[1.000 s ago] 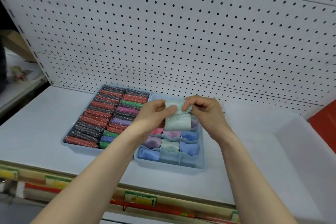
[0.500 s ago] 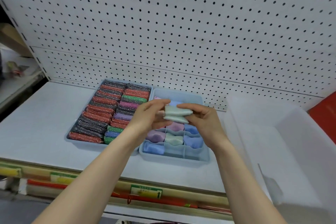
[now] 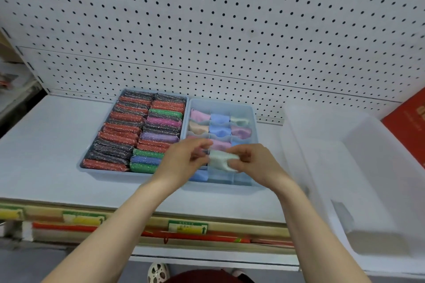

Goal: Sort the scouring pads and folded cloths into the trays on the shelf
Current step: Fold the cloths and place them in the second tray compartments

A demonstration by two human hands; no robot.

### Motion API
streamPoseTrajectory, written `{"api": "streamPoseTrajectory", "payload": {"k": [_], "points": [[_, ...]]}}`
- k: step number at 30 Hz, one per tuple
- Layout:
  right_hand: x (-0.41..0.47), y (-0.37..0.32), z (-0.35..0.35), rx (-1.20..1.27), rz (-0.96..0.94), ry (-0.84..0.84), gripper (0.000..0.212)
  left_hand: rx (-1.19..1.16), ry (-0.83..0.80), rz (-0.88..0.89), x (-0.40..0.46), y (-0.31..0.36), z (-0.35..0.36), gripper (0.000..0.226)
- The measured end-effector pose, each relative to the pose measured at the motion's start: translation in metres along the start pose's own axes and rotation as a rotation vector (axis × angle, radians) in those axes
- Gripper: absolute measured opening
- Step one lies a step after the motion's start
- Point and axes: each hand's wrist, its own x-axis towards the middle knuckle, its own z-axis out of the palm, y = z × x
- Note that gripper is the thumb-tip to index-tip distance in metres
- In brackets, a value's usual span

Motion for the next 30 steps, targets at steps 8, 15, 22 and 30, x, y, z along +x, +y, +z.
{"api": "streamPoseTrajectory", "payload": {"k": [8, 15, 22, 30], "points": [[0.005, 0.023, 0.03, -0.434, -0.054, 0.011, 0.018, 0.556, -0.072, 0.257, -0.008, -0.032, 0.008, 0.03], [0.013, 0.01, 0.025, -0.805, -0.098, -0.071, 0.029, 0.677, -0.212, 0.152, 0.002, -0.021, 0.007, 0.02], [0.026, 0.006, 0.046, -1.032, -0.124, -0.09, 0.024, 0.649, -0.191, 0.136, 0.003, -0.025, 0.009, 0.021], [-0.017, 0.003, -0.042, -0.126, -0.023, 0.206, 0.007, 0.7, -0.134, 0.108, 0.014, -0.001, 0.022, 0.018]]}}
